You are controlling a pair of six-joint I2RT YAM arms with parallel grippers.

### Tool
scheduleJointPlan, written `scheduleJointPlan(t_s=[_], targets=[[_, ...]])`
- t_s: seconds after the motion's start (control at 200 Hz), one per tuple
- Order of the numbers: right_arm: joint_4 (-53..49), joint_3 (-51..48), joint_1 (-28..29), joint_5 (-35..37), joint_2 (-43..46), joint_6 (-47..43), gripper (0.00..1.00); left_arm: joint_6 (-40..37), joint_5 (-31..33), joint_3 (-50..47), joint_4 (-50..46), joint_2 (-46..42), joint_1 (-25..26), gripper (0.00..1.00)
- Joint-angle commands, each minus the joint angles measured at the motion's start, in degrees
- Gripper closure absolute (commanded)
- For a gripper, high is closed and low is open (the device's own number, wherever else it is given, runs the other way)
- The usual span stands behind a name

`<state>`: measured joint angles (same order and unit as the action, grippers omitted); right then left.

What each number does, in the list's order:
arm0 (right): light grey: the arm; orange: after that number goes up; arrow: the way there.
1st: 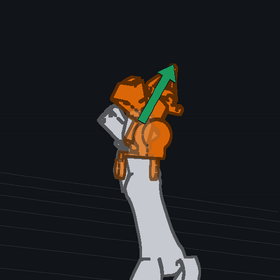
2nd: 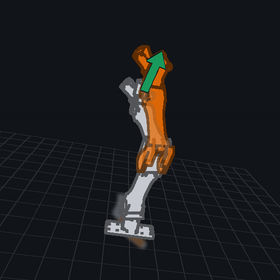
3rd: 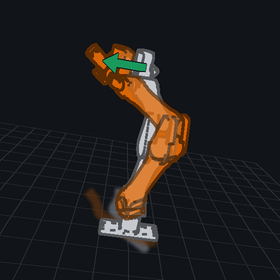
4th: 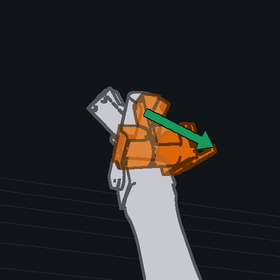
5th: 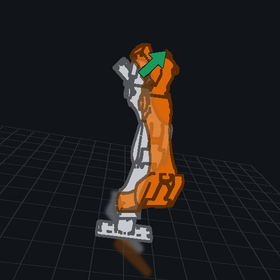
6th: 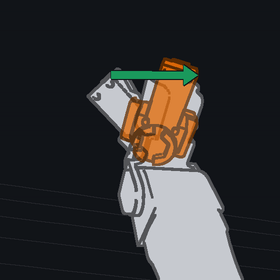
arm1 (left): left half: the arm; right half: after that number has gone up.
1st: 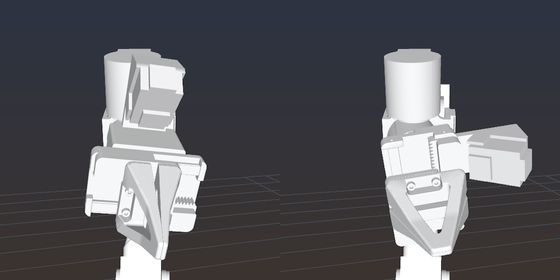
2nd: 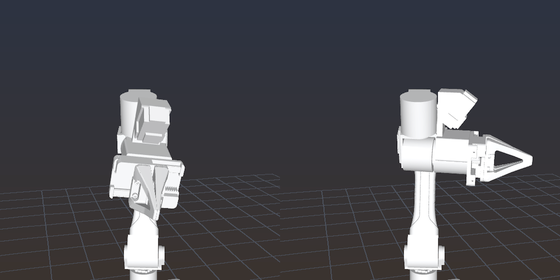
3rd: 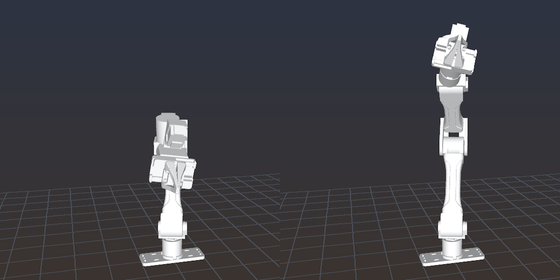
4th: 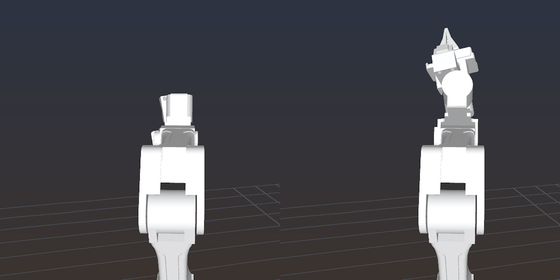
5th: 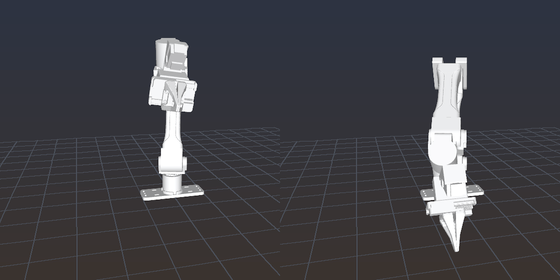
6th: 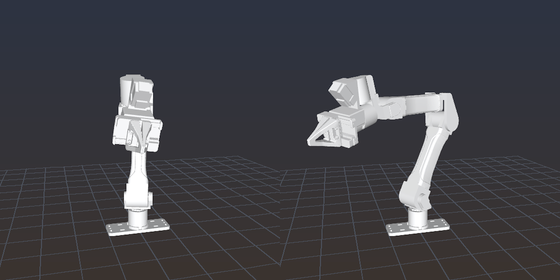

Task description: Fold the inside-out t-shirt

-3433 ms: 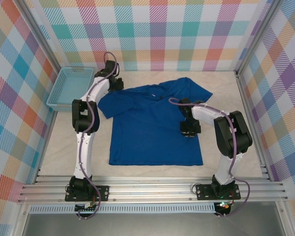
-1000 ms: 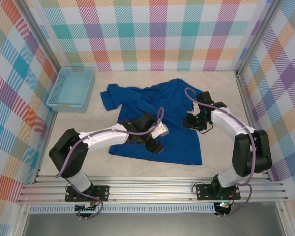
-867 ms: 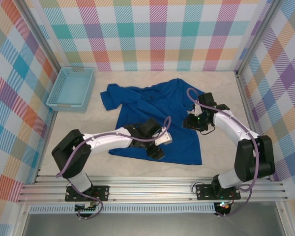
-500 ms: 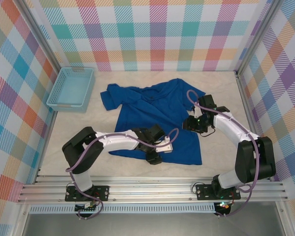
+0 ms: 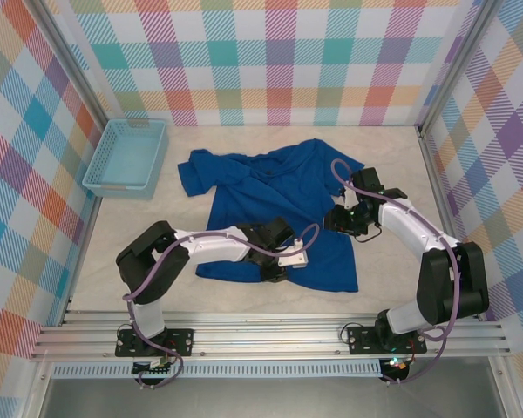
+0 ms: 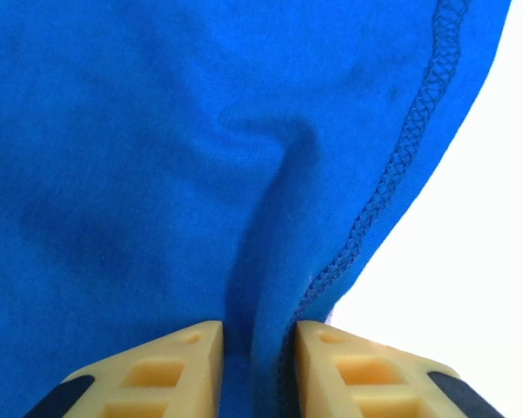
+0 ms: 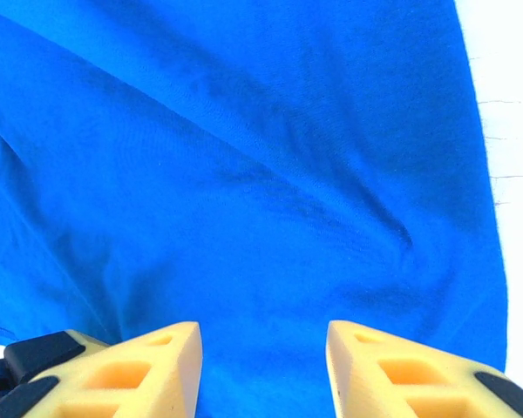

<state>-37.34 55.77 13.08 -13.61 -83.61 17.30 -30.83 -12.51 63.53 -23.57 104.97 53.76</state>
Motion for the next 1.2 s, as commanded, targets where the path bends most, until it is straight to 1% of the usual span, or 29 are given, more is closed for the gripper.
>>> scheduleJointPlan(t_s=[0.0,0.075,0.145,0.2,0.305,0.42,0.475,0.555,0.68,0.73,0.88,0.98,1.195], targets=[[-0.51,-0.75,-0.38,-1.67,1.91,0.36,0.59,3.03,-5.58,1.70,-1.67,0.28,-2.14,0.79],[0.25,-2.29,-0.34,-3.86,2.66,0.80,0.59,4.94,-8.29,1.87,-1.44,0.37,-3.60,0.85],[1.78,-4.52,-0.05,-7.74,4.13,1.00,0.60,7.30,-11.27,1.41,-0.50,-0.25,-5.03,0.88],[4.04,-7.31,1.21,-11.41,6.06,1.64,0.60,9.36,-13.99,0.60,1.12,-1.00,-6.39,0.91],[7.57,-11.81,4.69,-14.49,8.31,3.41,0.59,12.71,-18.97,-1.04,3.66,-2.32,-8.68,0.91],[11.86,-15.30,9.90,-16.42,8.01,4.92,0.55,15.37,-23.26,-2.15,5.61,-2.71,-10.81,0.92],[14.37,-16.69,12.44,-16.80,7.30,6.03,0.54,15.61,-23.86,-2.27,5.49,-2.57,-11.37,0.91],[17.38,-18.37,14.36,-16.59,5.57,7.54,0.56,15.47,-23.70,-2.27,4.98,-2.40,-11.69,0.92],[20.09,-19.71,15.73,-16.74,3.02,8.73,0.62,15.56,-23.48,-2.18,4.78,-2.31,-11.81,0.92],[20.70,-19.93,16.24,-16.53,2.37,9.02,0.66,15.65,-23.43,-2.10,4.85,-2.26,-11.80,0.91],[20.79,-19.44,16.45,-14.17,1.17,8.29,0.90,15.67,-23.26,-2.26,4.93,-2.40,-11.80,0.91],[20.57,-19.12,16.45,-12.99,1.04,7.74,1.00,15.66,-23.31,-2.49,5.13,-2.48,-11.78,0.91],[18.20,-19.03,16.45,-10.72,3.42,6.87,1.00,15.79,-22.78,-3.39,5.58,-3.27,-11.80,0.89]])
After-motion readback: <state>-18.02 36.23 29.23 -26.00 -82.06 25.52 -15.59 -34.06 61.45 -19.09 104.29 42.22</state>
